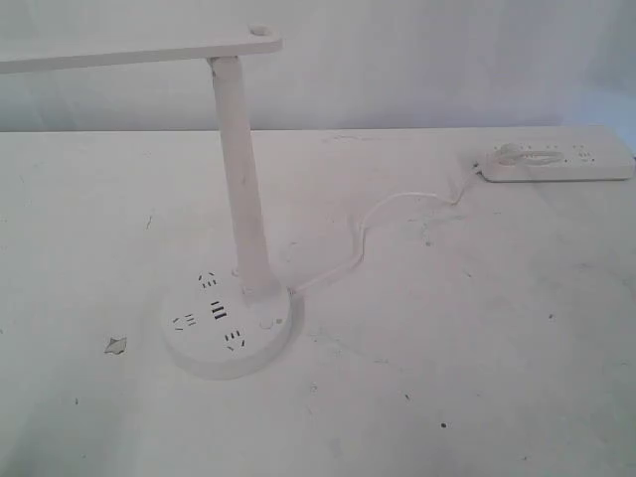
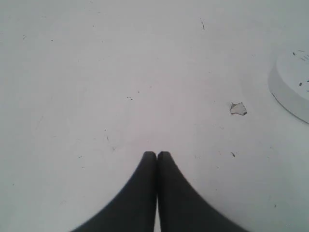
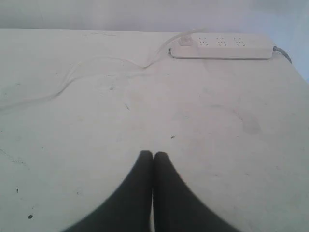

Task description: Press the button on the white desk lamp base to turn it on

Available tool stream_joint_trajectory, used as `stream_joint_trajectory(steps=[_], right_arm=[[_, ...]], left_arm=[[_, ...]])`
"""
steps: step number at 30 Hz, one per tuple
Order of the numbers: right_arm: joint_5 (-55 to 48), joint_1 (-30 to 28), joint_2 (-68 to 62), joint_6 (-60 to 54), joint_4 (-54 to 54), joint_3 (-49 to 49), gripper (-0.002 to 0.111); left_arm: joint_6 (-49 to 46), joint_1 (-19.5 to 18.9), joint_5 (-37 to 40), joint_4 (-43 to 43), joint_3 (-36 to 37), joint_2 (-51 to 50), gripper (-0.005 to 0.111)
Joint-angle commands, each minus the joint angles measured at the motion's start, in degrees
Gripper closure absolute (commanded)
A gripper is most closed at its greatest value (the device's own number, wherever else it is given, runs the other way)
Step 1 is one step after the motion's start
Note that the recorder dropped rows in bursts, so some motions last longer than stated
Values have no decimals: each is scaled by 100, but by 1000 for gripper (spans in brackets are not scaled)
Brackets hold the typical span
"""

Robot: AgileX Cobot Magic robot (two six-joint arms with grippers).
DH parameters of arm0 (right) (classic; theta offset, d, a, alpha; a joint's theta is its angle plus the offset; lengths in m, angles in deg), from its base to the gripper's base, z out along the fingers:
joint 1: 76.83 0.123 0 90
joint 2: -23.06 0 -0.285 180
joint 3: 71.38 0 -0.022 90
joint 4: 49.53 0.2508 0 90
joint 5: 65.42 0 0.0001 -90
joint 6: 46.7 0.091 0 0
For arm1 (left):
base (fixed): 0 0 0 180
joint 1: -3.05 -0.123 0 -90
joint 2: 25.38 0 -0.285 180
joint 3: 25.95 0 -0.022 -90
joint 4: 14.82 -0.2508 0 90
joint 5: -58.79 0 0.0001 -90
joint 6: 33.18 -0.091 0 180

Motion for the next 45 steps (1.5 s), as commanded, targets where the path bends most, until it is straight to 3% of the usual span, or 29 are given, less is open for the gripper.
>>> stream_joint_trajectory(steps=[1, 36, 45], right_arm=[[63, 15, 30, 2, -31, 40, 108], [75, 15, 30, 2, -64, 40, 108], [785, 15, 30, 2, -120, 40, 108]], left_arm=[[-4, 30, 13, 82, 11, 18, 107], [-4, 30, 13, 82, 11, 18, 107], [-4, 30, 13, 82, 11, 18, 107]])
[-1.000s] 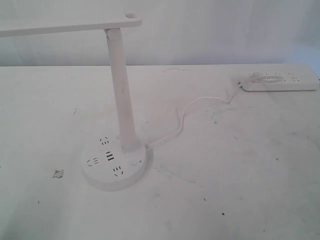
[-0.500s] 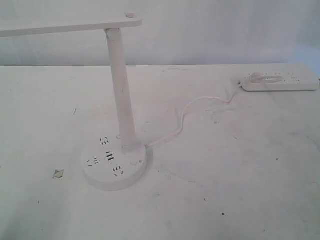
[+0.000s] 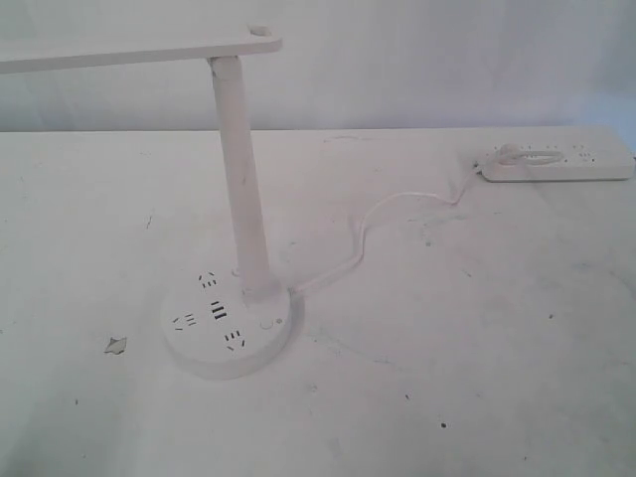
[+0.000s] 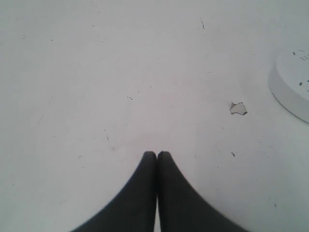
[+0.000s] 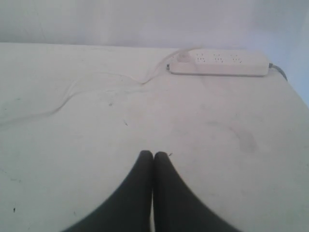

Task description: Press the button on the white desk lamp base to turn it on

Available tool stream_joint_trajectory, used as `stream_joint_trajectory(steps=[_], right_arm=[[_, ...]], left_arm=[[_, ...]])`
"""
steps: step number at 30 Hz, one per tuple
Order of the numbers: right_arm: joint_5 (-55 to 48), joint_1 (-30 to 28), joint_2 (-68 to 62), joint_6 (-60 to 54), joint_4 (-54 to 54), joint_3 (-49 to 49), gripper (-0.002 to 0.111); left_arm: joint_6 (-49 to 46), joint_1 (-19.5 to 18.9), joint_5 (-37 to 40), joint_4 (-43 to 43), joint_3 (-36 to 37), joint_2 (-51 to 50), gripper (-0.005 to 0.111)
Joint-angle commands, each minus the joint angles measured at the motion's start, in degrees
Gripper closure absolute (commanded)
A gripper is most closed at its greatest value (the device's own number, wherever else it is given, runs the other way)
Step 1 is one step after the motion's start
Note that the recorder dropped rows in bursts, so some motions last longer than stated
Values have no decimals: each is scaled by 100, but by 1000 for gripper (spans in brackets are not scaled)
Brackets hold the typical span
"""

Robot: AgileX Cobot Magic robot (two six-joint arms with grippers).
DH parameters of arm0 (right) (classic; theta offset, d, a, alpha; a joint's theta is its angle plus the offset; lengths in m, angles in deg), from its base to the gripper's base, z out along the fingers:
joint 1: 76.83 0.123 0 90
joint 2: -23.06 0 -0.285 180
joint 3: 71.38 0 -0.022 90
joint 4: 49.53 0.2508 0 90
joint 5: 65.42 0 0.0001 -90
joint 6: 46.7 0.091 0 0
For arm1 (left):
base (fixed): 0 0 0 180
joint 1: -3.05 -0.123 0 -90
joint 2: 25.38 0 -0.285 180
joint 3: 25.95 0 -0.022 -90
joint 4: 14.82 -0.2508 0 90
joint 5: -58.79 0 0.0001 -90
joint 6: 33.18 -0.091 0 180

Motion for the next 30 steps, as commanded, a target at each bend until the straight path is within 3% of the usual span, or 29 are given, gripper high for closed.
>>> stream_joint_trajectory(steps=[1, 20, 30], right_arm=[[527, 15, 30, 70, -48, 40, 108], [1411, 15, 30, 95, -37, 40, 108], [2892, 15, 30, 95, -4, 40, 108]], left_arm=[[7, 30, 0, 82, 11, 18, 107], [7, 30, 0, 82, 11, 18, 107], [7, 30, 0, 82, 11, 18, 107]])
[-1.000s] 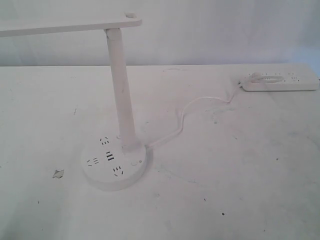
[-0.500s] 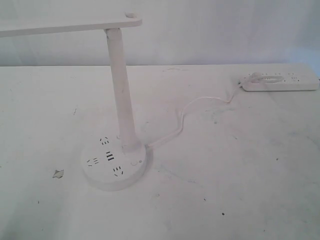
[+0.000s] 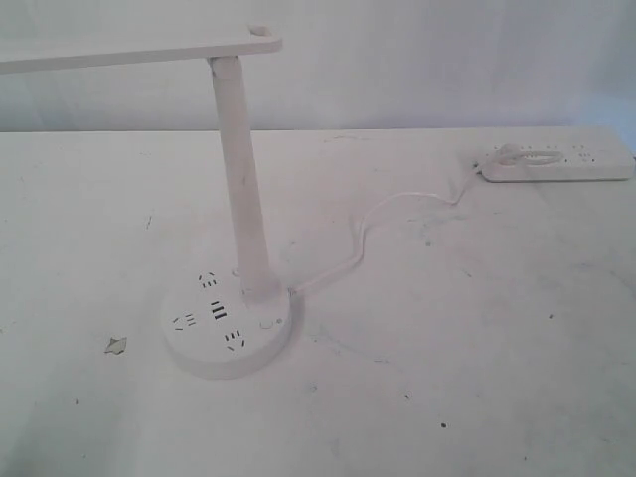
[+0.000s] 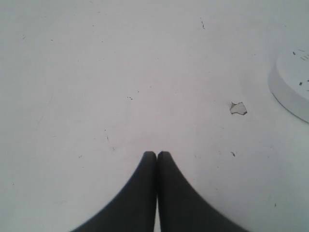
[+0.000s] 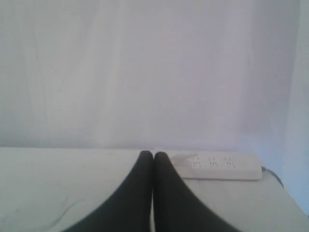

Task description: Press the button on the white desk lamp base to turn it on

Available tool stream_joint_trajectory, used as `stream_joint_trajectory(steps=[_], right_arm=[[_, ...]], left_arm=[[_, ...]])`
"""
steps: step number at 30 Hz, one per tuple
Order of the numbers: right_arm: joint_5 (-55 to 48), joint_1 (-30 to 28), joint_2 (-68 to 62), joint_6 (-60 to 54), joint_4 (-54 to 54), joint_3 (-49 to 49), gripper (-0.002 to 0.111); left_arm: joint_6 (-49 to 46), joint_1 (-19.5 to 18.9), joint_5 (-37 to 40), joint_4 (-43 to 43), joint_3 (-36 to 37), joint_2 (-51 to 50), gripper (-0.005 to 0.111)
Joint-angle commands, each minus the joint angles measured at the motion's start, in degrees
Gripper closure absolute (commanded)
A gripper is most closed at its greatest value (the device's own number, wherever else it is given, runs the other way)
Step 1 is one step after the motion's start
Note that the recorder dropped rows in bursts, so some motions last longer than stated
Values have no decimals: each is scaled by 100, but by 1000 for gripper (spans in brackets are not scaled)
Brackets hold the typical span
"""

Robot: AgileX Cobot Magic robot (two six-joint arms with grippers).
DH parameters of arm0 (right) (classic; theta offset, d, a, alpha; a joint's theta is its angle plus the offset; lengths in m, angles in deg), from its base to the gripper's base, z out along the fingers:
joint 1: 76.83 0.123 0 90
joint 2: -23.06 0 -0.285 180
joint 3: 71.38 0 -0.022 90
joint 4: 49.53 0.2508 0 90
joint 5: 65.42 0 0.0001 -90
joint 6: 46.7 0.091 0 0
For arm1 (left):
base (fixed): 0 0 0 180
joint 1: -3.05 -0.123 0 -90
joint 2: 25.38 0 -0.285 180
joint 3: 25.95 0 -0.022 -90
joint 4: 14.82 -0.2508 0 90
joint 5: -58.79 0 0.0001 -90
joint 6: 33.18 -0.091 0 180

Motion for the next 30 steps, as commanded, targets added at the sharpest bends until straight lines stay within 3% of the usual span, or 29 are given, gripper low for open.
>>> stream_joint_trajectory(steps=[1, 6, 18, 24, 30], right_arm=[[935, 15, 30, 32, 18, 40, 108], [1505, 15, 30, 32, 214, 40, 108], [1501, 15, 30, 21, 3133, 40, 108], [2399, 15, 30, -38, 3655, 40, 108], [2202, 15, 30, -22, 3926, -102, 108]], left_arm=[[7, 30, 0, 82, 11, 18, 107], [7, 30, 0, 82, 11, 18, 107], [7, 30, 0, 82, 11, 18, 107], [7, 30, 0, 82, 11, 18, 107], [7, 30, 0, 82, 11, 18, 107]])
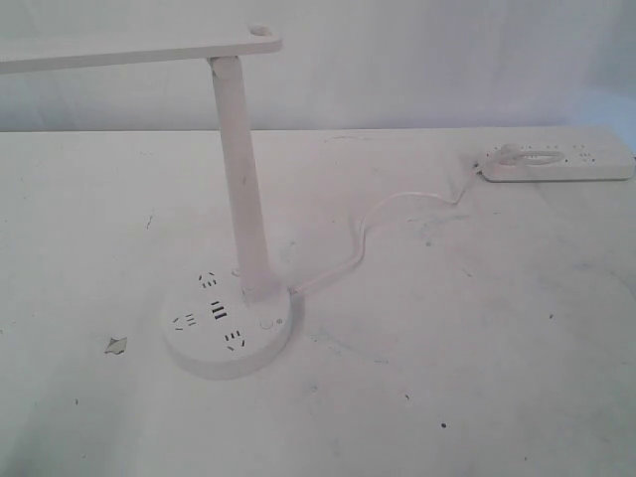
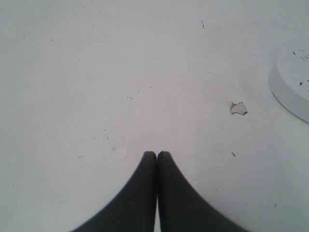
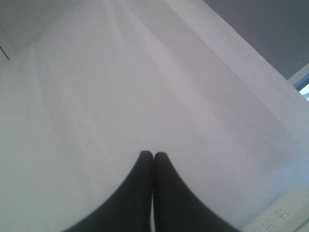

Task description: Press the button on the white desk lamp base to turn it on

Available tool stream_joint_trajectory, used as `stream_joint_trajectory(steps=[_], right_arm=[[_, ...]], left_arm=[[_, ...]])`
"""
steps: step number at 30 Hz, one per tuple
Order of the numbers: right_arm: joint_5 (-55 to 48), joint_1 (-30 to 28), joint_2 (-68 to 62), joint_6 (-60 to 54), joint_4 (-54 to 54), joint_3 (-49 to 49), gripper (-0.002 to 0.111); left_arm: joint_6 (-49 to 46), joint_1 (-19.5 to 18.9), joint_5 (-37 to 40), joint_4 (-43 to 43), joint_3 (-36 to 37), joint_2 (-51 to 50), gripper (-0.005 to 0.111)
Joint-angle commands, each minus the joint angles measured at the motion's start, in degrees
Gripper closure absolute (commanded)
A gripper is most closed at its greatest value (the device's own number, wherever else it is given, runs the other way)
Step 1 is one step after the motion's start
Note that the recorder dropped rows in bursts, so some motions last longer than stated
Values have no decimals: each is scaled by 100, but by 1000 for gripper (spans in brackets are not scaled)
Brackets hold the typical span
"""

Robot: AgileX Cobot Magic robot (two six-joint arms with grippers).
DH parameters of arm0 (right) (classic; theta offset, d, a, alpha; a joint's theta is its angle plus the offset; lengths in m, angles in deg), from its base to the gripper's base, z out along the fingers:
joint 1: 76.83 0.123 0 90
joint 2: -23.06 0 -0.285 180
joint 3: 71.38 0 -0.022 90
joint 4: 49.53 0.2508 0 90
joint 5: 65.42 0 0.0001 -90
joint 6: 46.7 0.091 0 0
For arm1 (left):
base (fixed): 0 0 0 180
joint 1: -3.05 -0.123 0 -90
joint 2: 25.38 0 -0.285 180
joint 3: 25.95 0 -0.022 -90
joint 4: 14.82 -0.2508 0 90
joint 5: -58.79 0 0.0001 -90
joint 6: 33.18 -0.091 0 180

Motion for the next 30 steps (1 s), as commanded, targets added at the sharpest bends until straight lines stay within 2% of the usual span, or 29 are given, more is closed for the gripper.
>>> stream_joint_trajectory(steps=[1, 5, 13, 25, 30], right_arm=[[-108, 15, -17, -23, 185, -175, 108], [-510, 15, -554, -23, 248, -611, 108], [-2836, 15, -2324, -808, 227, -1994, 108], [-5678, 15, -5279, -1862, 215, -4122, 108], [-6602, 53, -6336, -1882, 215, -5133, 108]], left_arm=[[7, 30, 0, 82, 11, 18, 107], [7, 30, 0, 82, 11, 18, 107], [7, 30, 0, 82, 11, 18, 107], [7, 30, 0, 82, 11, 18, 107], [7, 30, 0, 82, 11, 18, 107]])
